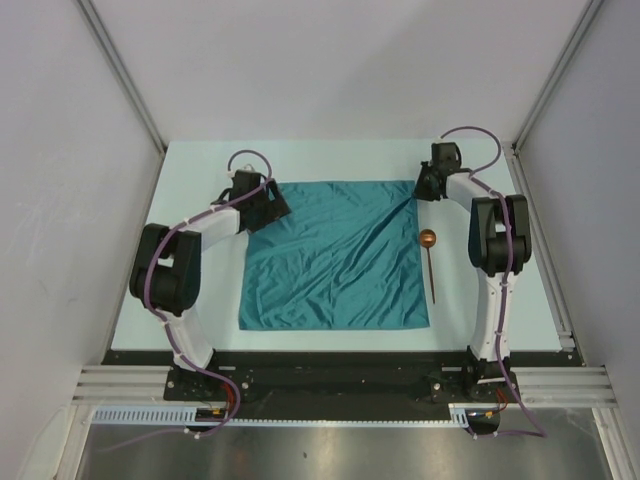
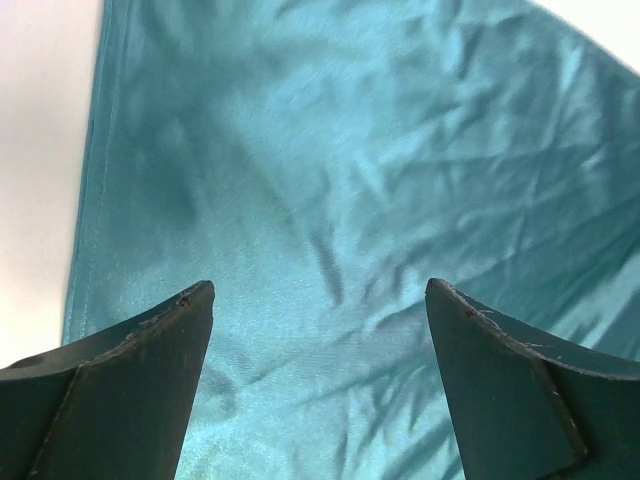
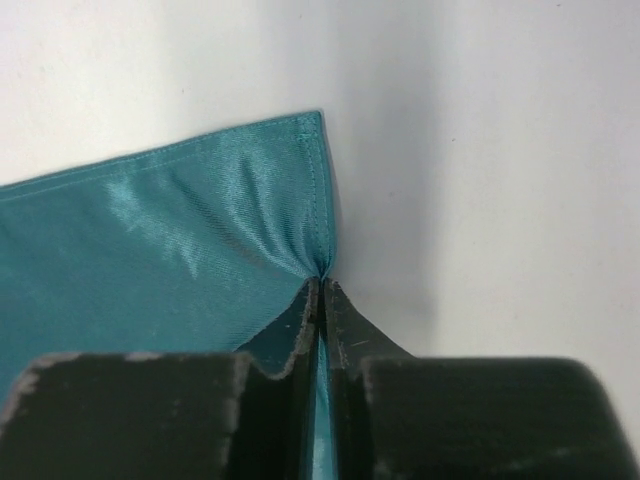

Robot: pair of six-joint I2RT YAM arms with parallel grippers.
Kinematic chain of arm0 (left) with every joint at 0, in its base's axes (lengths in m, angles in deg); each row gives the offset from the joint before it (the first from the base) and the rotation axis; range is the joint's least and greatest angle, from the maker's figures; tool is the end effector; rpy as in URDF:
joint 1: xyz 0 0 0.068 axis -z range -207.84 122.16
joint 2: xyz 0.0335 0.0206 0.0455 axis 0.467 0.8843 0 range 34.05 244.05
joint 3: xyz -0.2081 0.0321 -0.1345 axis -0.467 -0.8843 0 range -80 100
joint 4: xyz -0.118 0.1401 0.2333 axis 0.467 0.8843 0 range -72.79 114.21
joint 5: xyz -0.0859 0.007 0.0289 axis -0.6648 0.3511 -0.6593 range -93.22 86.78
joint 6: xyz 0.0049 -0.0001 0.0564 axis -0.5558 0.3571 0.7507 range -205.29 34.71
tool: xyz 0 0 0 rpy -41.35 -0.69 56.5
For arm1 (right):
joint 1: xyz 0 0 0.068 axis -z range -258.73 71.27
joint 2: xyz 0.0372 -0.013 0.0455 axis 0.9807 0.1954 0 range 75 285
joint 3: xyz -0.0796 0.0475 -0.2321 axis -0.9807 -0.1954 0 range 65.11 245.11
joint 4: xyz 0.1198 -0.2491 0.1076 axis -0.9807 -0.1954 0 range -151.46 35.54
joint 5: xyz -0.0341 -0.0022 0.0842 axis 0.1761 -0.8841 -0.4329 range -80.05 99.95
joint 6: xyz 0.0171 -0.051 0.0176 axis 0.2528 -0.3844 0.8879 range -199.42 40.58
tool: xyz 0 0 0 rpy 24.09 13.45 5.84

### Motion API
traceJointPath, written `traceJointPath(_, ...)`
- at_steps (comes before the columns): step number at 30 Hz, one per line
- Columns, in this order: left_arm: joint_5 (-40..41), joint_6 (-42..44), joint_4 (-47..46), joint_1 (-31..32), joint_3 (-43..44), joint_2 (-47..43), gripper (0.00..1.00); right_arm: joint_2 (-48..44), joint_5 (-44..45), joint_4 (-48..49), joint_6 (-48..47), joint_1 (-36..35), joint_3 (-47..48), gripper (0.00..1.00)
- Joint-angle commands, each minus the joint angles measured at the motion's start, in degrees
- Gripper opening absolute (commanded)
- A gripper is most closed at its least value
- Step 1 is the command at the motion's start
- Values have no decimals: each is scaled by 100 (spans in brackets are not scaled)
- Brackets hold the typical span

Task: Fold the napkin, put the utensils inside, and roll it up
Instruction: Flatten the napkin out, then fold the napkin

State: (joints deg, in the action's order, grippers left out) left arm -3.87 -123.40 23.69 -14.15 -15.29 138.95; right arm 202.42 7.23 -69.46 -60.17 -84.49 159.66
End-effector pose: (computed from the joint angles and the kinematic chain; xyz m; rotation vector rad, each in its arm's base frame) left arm 0.4021 -0.0985 0.1267 -0.5089 2.3773 -0.4339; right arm 0.5089 0.0533 0.1175 0.2624 2.4070 0.2580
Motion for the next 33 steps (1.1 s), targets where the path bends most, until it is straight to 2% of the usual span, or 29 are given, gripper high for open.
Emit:
traceJointPath(1,38,277,309,-42,490,-277,91,99,-982,93,184,355,258,25)
traceJointPath(2,47,278,493,-42,586,-330,91,160,-1185,207,315,417,293,30)
traceJointPath(3,47,304,573,-42,630,-478,91,187,-1465,243,369,496,328,42)
traceJointPath(5,-49,348,844,-51,753,-646,92,318,-1652,358,518,697,433,52)
traceJointPath(7,-189,427,1047,-86,876,-883,92,450,-1915,428,624,839,538,55)
traceJointPath(15,-629,804,1697,-358,956,-1665,93,1285,-2916,525,1107,980,1382,56)
traceJointPath(19,-718,1024,1900,-577,947,-1885,93,1531,-3190,700,1310,936,1479,54)
traceJointPath(28,-735,1332,1980,-1061,807,-2255,95,1567,-2918,270,1011,699,1567,54)
traceJointPath(33,-823,1332,1866,-1158,596,-2413,95,1462,-2418,-81,721,594,1506,52)
